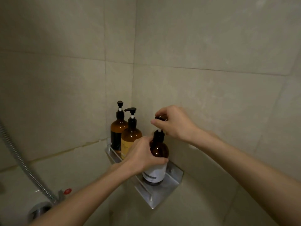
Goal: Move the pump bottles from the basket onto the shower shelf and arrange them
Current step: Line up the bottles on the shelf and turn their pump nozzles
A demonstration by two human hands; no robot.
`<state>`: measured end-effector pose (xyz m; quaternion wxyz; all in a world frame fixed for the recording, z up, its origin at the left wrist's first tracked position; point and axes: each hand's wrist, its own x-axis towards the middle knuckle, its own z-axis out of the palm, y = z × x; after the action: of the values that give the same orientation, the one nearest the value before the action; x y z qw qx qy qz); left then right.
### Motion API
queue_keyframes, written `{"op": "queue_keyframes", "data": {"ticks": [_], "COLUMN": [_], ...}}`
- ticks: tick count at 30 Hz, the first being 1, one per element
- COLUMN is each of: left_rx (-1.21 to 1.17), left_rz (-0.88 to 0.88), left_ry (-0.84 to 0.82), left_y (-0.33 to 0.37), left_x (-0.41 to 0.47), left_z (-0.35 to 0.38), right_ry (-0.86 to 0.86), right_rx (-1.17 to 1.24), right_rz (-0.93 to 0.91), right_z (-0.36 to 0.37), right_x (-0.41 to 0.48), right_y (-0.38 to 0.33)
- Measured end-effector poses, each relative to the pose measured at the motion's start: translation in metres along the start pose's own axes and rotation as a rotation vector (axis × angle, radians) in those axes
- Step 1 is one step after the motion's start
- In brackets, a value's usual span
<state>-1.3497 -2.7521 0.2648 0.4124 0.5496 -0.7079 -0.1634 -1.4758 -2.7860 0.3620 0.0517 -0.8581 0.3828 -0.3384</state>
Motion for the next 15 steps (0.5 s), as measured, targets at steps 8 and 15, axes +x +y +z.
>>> {"op": "queue_keyframes", "data": {"ticks": [8,15], "left_rx": [-0.020,0.022], "left_rz": [0.009,0.010], "left_ry": [-0.028,-0.006], "left_y": [-0.007,-0.014], "left_x": [-0.003,-0.008], "left_z": [-0.005,-0.009], "right_ry": [0.025,0.053], "right_rx": [-0.001,-0.017], "right_rz": [-0.022,-0.045], "right_z": [0.009,0.019], "right_x": [0.000,0.000], "right_y": [-0.004,-0.007]}}
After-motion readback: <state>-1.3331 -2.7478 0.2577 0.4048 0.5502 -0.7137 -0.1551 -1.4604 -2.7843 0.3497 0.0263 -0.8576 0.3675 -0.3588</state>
